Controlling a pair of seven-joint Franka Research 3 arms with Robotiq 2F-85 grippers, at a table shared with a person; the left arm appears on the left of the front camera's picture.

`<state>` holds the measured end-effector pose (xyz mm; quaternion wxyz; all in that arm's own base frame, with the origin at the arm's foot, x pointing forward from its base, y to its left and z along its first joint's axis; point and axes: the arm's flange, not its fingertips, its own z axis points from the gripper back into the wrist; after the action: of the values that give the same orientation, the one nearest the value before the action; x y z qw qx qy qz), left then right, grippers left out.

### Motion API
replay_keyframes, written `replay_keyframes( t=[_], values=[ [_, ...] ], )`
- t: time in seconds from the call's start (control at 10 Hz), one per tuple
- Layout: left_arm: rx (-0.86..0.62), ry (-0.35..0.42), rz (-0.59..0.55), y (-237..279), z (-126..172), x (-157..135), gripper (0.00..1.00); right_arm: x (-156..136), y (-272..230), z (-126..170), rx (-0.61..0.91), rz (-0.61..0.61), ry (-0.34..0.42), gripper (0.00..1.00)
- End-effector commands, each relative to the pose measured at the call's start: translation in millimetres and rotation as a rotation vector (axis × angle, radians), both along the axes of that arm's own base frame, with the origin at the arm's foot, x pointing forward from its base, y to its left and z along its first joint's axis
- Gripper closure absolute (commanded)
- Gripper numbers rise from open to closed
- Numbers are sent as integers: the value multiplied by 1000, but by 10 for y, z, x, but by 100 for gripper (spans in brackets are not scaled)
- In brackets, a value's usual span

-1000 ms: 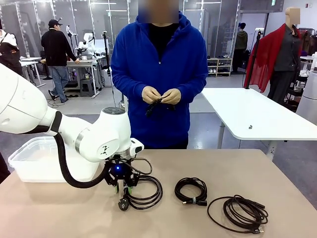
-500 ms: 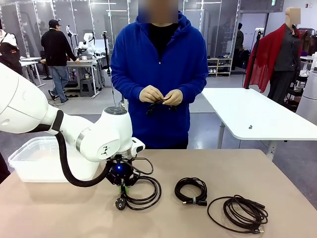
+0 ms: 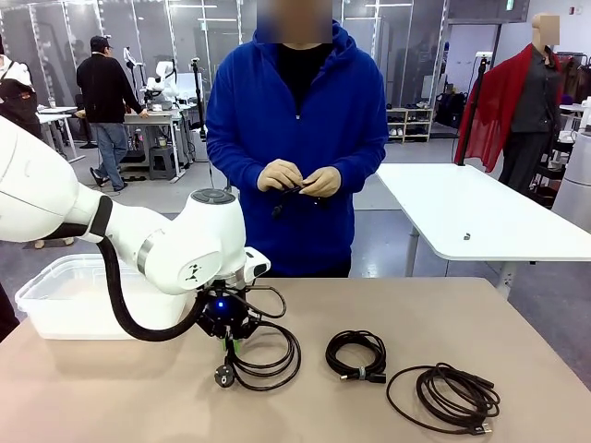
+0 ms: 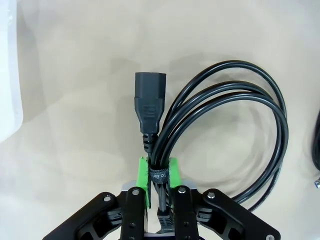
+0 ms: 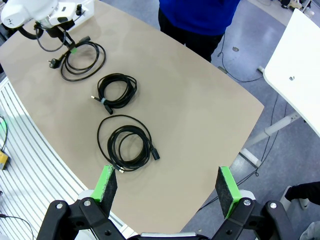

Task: Organize and store the cables.
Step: Place the Power Cable into the Organizing box.

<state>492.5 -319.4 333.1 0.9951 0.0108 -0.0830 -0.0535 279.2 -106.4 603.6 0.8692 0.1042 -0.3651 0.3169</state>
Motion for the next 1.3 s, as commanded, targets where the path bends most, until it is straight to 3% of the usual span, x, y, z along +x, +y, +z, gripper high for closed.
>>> replay_keyframes(
  t=[0.0, 0.8, 0.9, 1.2],
  values=[
    [-14, 20, -38, 40, 38, -83, 100, 0, -9, -6, 2, 0, 1, 0],
    [-1, 2, -12, -10, 13, -48, 100, 0, -9, -6, 2, 0, 1, 0],
    [1, 7, -12, -6, -9, -63, 82, 0, -9, -6, 2, 0, 1, 0],
    [50, 17, -183, 144, 424, -195, 82, 0, -9, -6, 2, 0, 1, 0]
  ],
)
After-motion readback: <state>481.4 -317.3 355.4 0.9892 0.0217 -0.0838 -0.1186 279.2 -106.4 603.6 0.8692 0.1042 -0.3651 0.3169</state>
